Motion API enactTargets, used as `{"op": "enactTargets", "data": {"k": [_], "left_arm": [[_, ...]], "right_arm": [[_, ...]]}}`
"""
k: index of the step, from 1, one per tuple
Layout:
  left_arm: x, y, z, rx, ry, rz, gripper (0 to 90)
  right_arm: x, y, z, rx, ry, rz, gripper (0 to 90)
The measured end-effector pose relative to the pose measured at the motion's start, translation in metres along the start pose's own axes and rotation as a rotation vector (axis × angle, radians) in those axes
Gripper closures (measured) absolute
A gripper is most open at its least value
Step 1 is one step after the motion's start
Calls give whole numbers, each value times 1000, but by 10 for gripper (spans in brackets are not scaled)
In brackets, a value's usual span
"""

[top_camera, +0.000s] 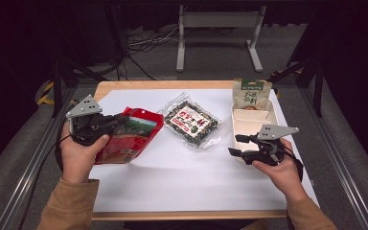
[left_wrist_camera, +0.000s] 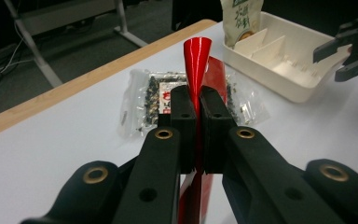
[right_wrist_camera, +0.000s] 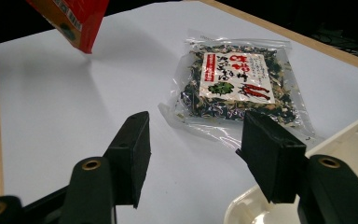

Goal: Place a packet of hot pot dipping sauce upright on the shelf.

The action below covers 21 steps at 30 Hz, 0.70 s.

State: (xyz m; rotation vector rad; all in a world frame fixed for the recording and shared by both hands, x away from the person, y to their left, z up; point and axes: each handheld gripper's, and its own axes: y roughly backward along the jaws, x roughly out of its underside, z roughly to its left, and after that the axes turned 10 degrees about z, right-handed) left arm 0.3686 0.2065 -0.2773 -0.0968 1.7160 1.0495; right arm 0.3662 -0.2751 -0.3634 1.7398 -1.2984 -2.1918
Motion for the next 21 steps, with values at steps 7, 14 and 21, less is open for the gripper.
{"op": "enactTargets", "data": {"k": [7,14,21], "left_arm": [[-5,-6,-14,63,-29,-53,860],[-13,-15,-32,106,-71,-84,860],[-22,-29,-50,188,-109,-95,858]], "right_arm": [[-4,0,6,-15,20,-5,427],[-8,1,11,-29,40,-12,435],[-13,1,19,-58,55,-18,435]]}}
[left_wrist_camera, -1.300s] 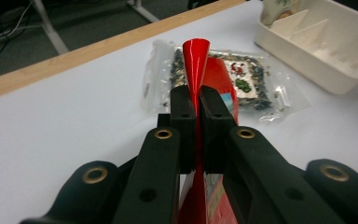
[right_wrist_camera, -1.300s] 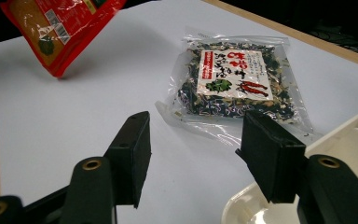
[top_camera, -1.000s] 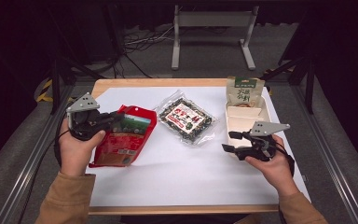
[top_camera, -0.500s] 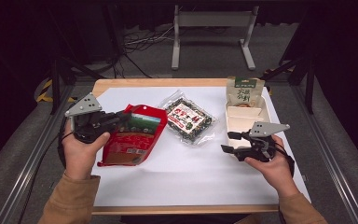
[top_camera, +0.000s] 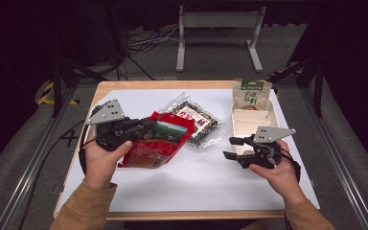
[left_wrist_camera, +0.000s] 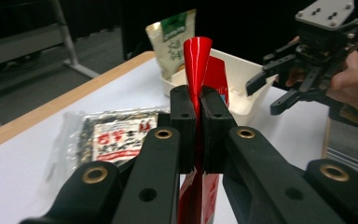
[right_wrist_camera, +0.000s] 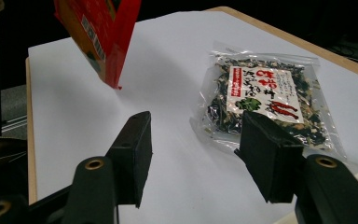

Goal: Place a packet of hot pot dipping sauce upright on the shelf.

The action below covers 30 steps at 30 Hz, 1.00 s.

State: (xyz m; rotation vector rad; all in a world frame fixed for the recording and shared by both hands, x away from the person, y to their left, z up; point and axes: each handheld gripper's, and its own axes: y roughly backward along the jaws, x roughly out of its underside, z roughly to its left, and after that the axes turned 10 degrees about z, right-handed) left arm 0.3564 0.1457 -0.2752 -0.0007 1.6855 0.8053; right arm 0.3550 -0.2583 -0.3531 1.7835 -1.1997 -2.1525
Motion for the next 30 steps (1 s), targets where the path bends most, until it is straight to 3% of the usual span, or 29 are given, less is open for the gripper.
{"op": "enactTargets", "data": {"k": [9,15,30], "left_arm": [[-10,-22,-18,56,-51,0,859],[-12,-34,-26,89,-64,-30,859],[-14,-46,-38,140,-102,-56,858]], "right_arm": [[-6,-2,10,-54,4,-19,417],[-8,-7,15,-81,10,-27,413],[-11,-32,31,-172,25,-35,430]]}}
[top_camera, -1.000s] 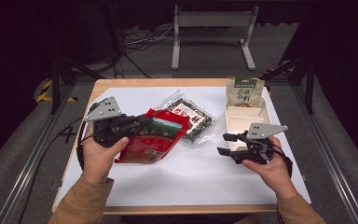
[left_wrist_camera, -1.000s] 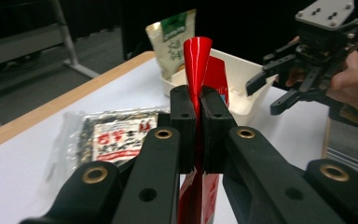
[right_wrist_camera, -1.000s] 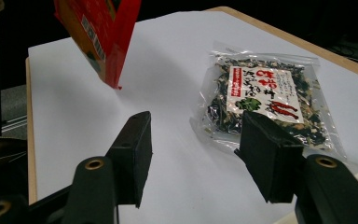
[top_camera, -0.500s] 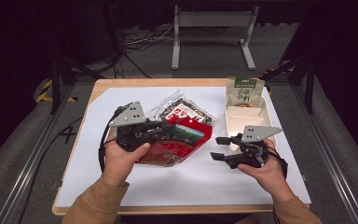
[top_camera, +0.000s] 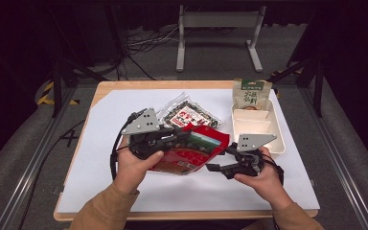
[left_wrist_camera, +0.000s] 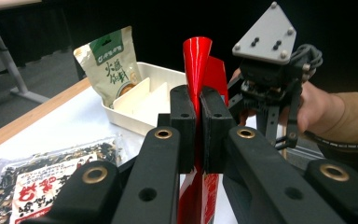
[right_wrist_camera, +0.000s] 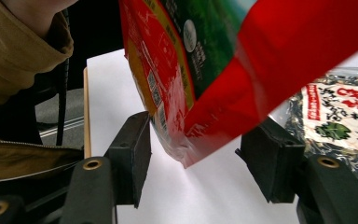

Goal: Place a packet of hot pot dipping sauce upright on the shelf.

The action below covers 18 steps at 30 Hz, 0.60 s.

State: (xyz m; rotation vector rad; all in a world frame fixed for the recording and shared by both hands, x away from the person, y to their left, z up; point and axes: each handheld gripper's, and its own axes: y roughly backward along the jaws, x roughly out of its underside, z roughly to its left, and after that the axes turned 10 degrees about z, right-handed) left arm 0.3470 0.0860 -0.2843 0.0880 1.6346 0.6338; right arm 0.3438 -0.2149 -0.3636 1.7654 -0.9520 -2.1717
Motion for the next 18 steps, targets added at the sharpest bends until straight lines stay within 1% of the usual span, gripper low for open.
{"op": "enactTargets", "data": {"k": [1,6,8,13,15,16,17,18], "left_arm": [[0,-1,0,6,9,-1,858],[1,-2,0,7,6,-1,858],[1,-2,-1,15,12,-7,857],[1,-2,-3,23,-7,-20,858],[0,-2,-4,26,-5,-23,858],[1,-2,-4,26,-5,-24,858],[0,-2,-4,24,-15,-22,858],[1,-3,-4,27,-7,-21,857]], "right_arm": [[0,-2,0,-4,0,-1,434],[-1,-9,1,-14,3,-4,461],[-1,-11,1,-23,4,-12,475],[-2,-16,1,-44,9,-22,493],[-2,-17,1,-52,9,-30,501],[-3,-18,1,-64,9,-42,517],[-3,-18,1,-64,9,-42,517],[-3,-18,1,-64,12,-44,529]]}}
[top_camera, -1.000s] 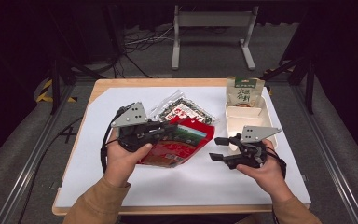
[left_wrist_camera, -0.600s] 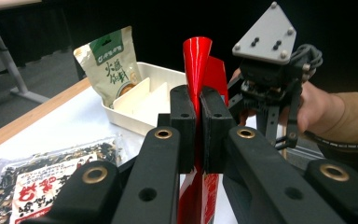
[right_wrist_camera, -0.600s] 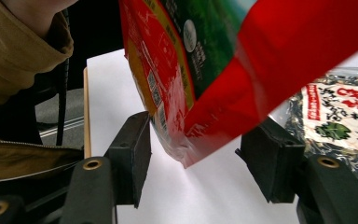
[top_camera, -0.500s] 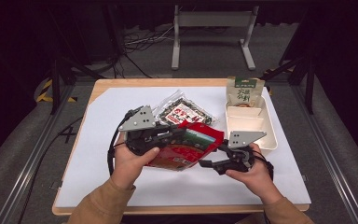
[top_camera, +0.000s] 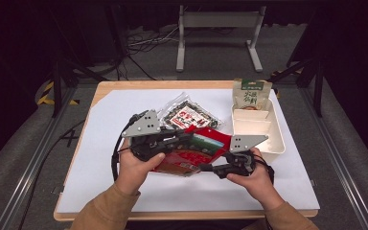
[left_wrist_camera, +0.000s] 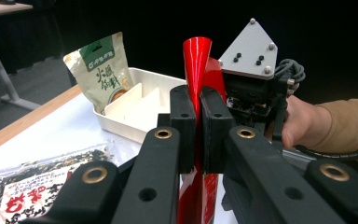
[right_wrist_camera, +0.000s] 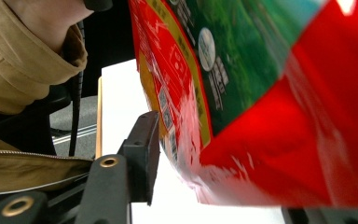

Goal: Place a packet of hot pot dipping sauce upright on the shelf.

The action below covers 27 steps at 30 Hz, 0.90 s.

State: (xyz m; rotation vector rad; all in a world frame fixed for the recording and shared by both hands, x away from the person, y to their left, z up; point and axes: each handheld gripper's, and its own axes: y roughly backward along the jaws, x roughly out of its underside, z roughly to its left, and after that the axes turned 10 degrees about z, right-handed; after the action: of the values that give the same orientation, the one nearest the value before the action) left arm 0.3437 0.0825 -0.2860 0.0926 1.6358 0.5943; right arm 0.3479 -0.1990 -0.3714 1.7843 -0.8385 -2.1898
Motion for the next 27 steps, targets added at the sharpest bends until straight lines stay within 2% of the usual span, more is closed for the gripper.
{"op": "enactTargets", "data": {"k": [4,8,11,12,13,16,23,25,27], "left_arm": [[0,-1,0,2,-2,-4,857],[1,-1,0,5,-4,-6,857],[1,0,0,6,1,-6,856],[1,0,0,8,3,-8,856],[1,0,0,8,2,-10,855],[1,0,0,19,7,-16,850],[2,2,3,12,20,-19,817],[2,2,4,4,22,-25,784],[2,4,6,-10,41,-45,710]], "right_arm": [[-1,-1,-1,-23,22,-6,596],[-1,-2,-2,-40,58,-3,718],[-1,-1,-2,-45,66,-1,748],[-1,0,-2,-45,84,3,822],[-2,2,-3,-51,88,4,841],[-3,5,-3,-50,95,11,863],[-8,14,-3,-51,90,38,884],[-10,19,-3,-48,88,55,886],[-12,23,-4,-36,91,69,886]]}}
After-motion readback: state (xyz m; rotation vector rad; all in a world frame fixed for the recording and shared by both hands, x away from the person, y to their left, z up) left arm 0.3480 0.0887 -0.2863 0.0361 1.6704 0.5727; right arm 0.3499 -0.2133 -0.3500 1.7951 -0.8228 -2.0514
